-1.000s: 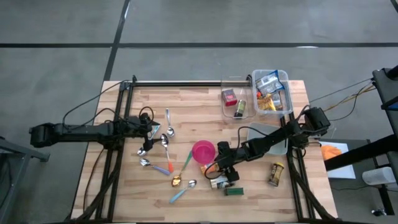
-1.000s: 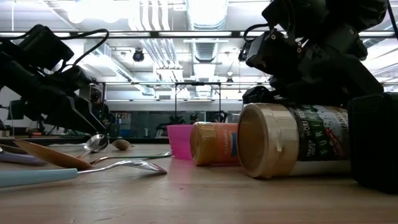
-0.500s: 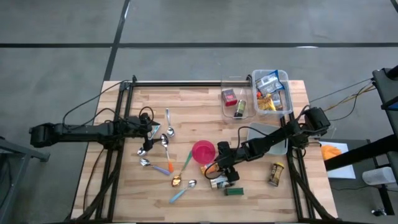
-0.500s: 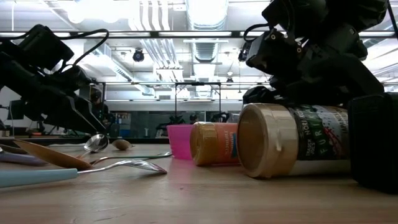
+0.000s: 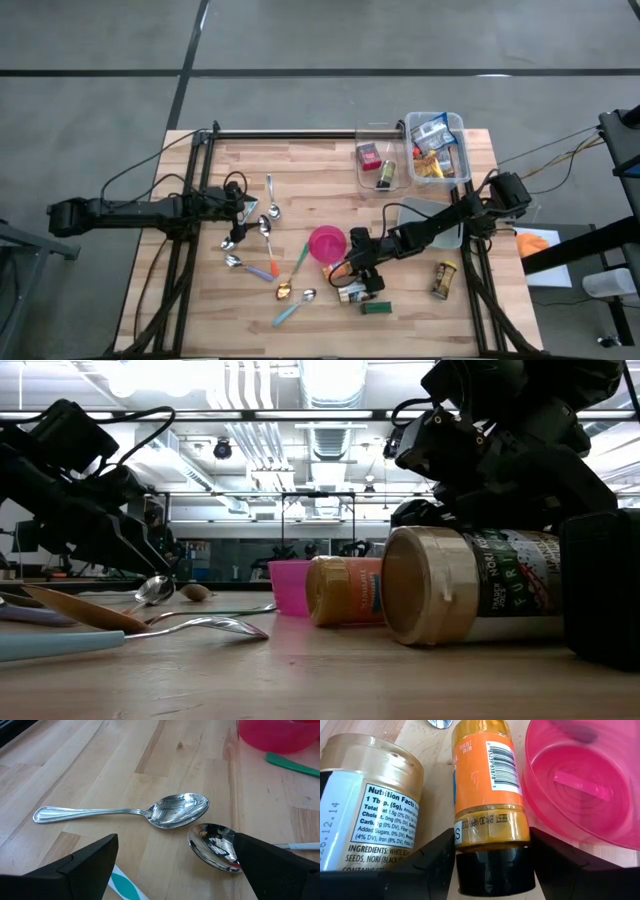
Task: Pick & Place Food Item
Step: Put the orange seasoning bottle into the transparent bin
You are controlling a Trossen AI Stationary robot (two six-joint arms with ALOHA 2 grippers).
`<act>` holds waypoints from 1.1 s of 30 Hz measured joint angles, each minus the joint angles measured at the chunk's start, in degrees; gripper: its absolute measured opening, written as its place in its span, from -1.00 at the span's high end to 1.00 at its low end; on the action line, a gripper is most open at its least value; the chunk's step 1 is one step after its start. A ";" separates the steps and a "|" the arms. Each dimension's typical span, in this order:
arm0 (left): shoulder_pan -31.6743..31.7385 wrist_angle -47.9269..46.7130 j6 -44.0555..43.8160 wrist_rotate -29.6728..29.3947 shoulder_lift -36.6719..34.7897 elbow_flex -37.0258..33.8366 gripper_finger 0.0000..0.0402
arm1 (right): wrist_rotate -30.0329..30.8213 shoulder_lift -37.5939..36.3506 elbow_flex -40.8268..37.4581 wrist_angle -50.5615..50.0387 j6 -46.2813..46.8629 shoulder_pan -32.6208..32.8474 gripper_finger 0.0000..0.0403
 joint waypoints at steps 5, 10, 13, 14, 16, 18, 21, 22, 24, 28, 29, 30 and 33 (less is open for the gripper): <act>0.00 0.00 0.00 0.02 0.00 0.02 -0.97 | -0.09 0.00 0.00 0.00 0.04 -0.02 -0.13; 0.02 0.00 0.00 0.02 0.00 0.02 -0.97 | -0.19 0.00 0.00 0.02 0.20 0.00 -0.14; 0.02 0.00 0.00 0.02 0.00 0.02 -0.97 | -0.19 0.00 0.00 0.02 0.20 0.00 -0.13; 0.02 0.00 0.00 0.02 0.00 0.00 -0.97 | -0.19 0.00 0.00 0.02 0.17 0.00 -0.12; 0.00 0.00 0.00 0.02 0.00 0.00 -0.97 | -0.19 0.00 0.00 0.02 0.14 0.00 -0.08; 0.02 0.00 0.00 0.02 0.00 0.01 -0.97 | -0.19 0.00 0.00 0.00 0.01 0.00 -0.03; 0.01 0.00 0.00 0.02 0.00 0.00 -0.97 | -0.19 0.00 0.02 -0.04 0.02 0.00 -0.02; 0.01 0.00 0.00 0.00 0.00 0.01 -0.97 | -0.19 0.00 0.02 -0.04 0.07 0.00 -0.02; 0.01 0.00 0.00 0.02 0.00 0.01 -0.97 | -0.19 0.00 0.02 -0.04 0.07 0.00 -0.04; 0.01 0.00 0.00 0.01 0.00 0.00 -0.97 | -0.19 0.00 0.02 -0.09 0.16 0.00 -0.06; 0.02 0.00 0.00 0.02 0.00 0.00 -0.97 | -0.19 0.00 0.02 -0.09 0.17 0.00 -0.07; 0.02 0.00 0.00 0.02 0.00 0.00 -0.97 | -0.19 0.00 0.02 -0.09 0.18 0.02 -0.07; 0.00 0.00 0.00 0.00 0.00 0.00 -0.97 | -0.19 -0.36 0.02 -0.79 0.36 0.02 -0.07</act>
